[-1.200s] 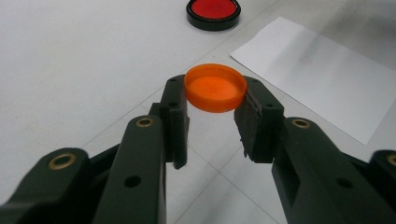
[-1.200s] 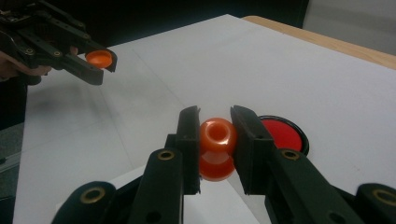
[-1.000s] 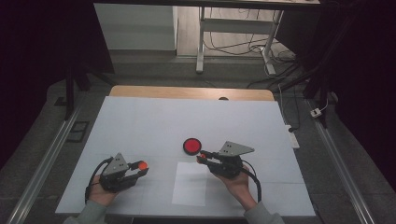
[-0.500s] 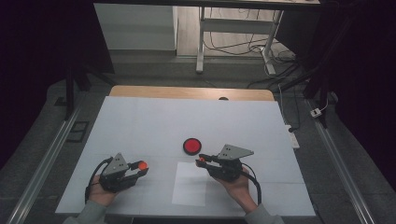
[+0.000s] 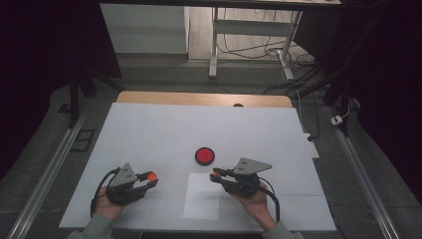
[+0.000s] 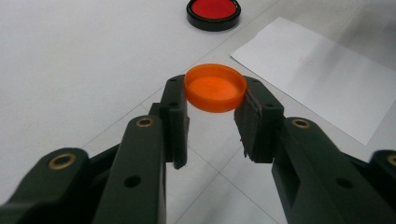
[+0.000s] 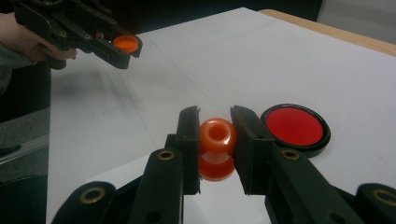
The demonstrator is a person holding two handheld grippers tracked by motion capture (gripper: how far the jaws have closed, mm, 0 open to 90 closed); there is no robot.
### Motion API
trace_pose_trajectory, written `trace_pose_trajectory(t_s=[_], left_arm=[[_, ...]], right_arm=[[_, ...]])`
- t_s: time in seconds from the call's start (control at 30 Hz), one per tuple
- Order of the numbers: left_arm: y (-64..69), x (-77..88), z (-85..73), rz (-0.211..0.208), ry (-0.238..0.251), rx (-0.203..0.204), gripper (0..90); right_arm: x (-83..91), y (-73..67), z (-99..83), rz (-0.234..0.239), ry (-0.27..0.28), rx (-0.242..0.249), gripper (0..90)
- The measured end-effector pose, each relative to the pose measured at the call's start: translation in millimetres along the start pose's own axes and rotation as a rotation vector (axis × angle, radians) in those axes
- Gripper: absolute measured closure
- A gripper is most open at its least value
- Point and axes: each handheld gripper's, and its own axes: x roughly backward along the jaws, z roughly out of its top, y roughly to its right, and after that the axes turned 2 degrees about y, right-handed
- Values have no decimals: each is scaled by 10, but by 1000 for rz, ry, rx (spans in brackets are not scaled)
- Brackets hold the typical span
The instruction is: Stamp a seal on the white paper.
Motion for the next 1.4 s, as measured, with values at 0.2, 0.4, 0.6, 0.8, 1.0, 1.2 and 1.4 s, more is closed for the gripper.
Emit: trace_pose_trajectory(t_s=[0.2, 0.4, 0.6, 0.8, 1.0, 1.2, 1.4], left_arm=[[0, 4, 0, -1, 1, 0, 650], [-1, -3, -2, -1, 0, 0, 650], [1, -2, -2, -1, -1, 0, 650], [0, -3, -2, -1, -1, -1, 650], [2, 0, -1, -1, -1, -3, 650], [6, -3, 1, -2, -1, -3, 650], [1, 0, 2, -4, 1, -2, 650]], right_arm=[[16, -23, -19, 6, -5, 5, 722], [29, -63, -29, 15, -8, 12, 721], [34, -95, -42, 26, -13, 17, 721], [34, -114, -59, 30, -13, 18, 721], [23, -128, -74, 34, -23, 21, 721], [5, -142, -83, 36, -27, 22, 721], [-33, -156, -114, 43, -45, 24, 721]])
